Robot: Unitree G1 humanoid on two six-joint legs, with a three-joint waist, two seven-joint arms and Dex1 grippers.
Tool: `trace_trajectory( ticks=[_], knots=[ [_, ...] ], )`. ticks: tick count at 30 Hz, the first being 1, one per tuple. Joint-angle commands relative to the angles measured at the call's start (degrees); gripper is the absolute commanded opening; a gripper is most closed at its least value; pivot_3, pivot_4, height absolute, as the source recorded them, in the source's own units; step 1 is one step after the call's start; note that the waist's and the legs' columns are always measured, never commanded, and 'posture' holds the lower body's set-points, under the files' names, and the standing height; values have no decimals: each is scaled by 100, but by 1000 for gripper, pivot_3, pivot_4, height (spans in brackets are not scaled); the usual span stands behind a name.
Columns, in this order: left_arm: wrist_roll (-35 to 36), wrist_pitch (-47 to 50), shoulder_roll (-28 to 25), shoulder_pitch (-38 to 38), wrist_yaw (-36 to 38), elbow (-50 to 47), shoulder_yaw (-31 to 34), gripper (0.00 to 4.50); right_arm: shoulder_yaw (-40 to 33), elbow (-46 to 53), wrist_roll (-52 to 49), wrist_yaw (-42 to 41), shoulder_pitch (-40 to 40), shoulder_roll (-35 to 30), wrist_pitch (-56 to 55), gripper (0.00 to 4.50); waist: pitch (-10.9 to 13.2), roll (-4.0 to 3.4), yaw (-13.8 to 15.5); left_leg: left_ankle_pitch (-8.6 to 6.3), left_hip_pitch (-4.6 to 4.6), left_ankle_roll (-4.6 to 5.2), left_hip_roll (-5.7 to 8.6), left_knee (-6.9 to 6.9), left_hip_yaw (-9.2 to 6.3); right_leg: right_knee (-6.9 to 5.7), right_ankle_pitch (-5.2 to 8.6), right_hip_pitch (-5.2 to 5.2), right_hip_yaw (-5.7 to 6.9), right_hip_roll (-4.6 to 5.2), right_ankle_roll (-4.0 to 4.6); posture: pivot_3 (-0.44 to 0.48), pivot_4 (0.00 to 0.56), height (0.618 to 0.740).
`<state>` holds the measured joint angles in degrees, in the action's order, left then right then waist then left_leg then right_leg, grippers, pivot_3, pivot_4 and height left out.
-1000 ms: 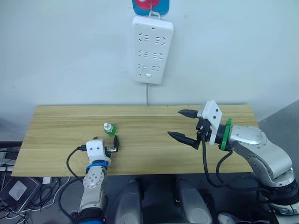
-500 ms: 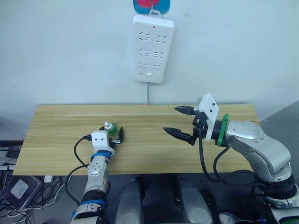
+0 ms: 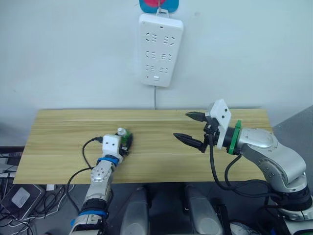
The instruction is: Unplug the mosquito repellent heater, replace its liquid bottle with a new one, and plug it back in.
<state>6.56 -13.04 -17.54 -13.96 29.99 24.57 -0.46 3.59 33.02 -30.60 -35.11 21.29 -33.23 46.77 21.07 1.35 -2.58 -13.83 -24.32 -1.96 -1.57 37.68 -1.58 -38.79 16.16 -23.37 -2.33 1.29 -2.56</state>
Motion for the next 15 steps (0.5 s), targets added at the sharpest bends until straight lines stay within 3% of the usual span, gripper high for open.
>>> trace_trajectory(
  ticks=[1, 4, 6, 11, 15],
  knots=[
    [779, 1316, -500, -153, 1732, -1376, -569, 2251, -477, 366, -405, -205, -144, -221, 65, 4500, 1, -1, 9, 1, -3, -5, -1, 0, -1, 1, 0, -3, 1, 0, 0, -49, 391, 740],
    [1450, 2530, -1146, -832, 3230, -1847, -865, 2251, -795, 421, -936, -468, -186, -496, 370, 4500, -1, -1, 5, 1, -4, -12, -6, -2, -4, -1, 0, -8, 2, -7, -1, -61, 357, 740],
    [1531, 2918, -1453, -1453, 4093, -1643, -1104, 2251, -937, 444, -1275, -608, -166, -678, 566, 4500, -3, -3, 1, 4, -6, -16, -7, -3, -5, -2, 1, -10, 5, -15, -3, -72, 344, 740],
    [1541, 3326, -1502, -3061, 5674, -605, -1428, 2251, -1211, 509, -2166, -595, 33, -945, 1131, 4500, -18, 2, -44, 4, -22, -14, 3, 2, 9, 8, 14, -16, 6, -16, -24, -125, 310, 740],
    [1567, 3151, -1401, -3866, 6227, 41, -1677, 2251, -1264, 443, -2609, -186, 363, -831, 1391, 4500, -21, 6, -83, 3, -58, -11, 5, 17, 9, 9, -4, -44, 11, -15, -4, -148, 298, 740]
  ],
)
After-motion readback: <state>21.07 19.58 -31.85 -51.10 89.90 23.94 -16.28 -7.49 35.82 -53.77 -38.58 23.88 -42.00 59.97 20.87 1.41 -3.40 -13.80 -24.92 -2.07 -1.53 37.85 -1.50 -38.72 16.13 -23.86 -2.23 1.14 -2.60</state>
